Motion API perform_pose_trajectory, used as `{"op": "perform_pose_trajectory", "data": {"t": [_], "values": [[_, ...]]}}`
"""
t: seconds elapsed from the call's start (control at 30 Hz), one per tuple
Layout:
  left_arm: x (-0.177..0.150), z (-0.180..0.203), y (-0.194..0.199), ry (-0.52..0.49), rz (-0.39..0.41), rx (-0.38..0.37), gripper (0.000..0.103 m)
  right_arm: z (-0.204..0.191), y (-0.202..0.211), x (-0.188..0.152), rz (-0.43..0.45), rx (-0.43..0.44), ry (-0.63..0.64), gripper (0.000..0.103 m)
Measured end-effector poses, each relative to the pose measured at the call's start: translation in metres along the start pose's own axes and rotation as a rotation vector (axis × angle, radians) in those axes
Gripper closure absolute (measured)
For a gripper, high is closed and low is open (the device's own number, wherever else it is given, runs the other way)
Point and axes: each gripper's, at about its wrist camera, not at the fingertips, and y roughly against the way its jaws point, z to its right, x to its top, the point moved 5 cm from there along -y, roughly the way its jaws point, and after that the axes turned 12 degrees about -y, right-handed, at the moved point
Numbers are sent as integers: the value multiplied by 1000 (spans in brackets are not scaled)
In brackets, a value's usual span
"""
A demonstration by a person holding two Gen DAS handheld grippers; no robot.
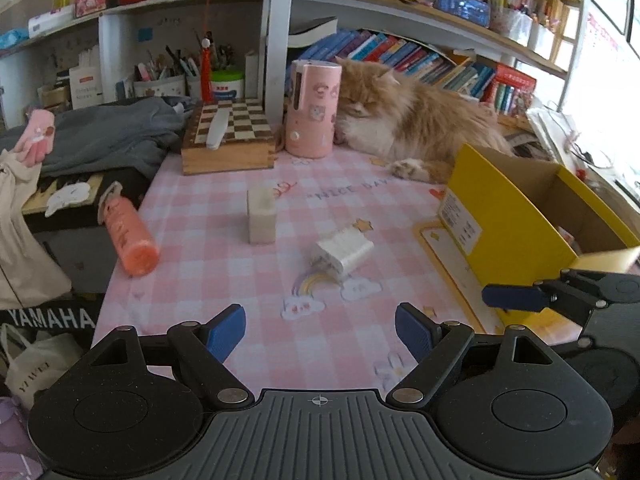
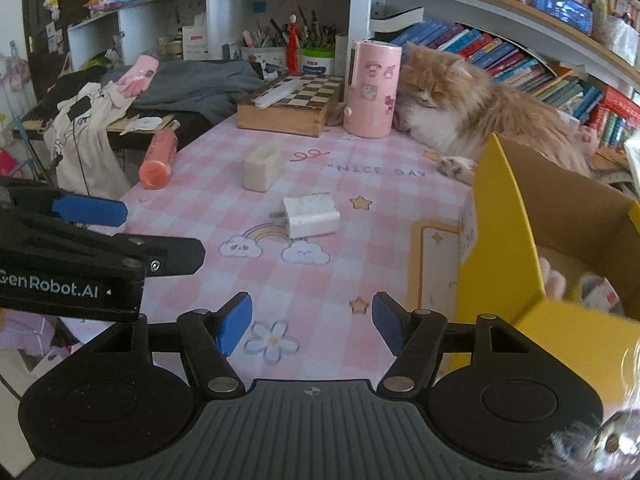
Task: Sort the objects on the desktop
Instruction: 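Move both tools toward the white block and the other white charger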
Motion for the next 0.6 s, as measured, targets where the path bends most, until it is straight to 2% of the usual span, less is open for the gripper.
{"op": "perform_pose_trajectory", "data": {"t": [0.13,0.27,0.6], "values": [[23,-10,-13,9,20,30,18,2,-19,14,2,9,31,34],[40,-21,-27,15,30,69,18,4,-39,30,2,34,29,33],[59,-37,-82,-27,-27,113,18,4,-87,50,-51,73,-3,33]]}}
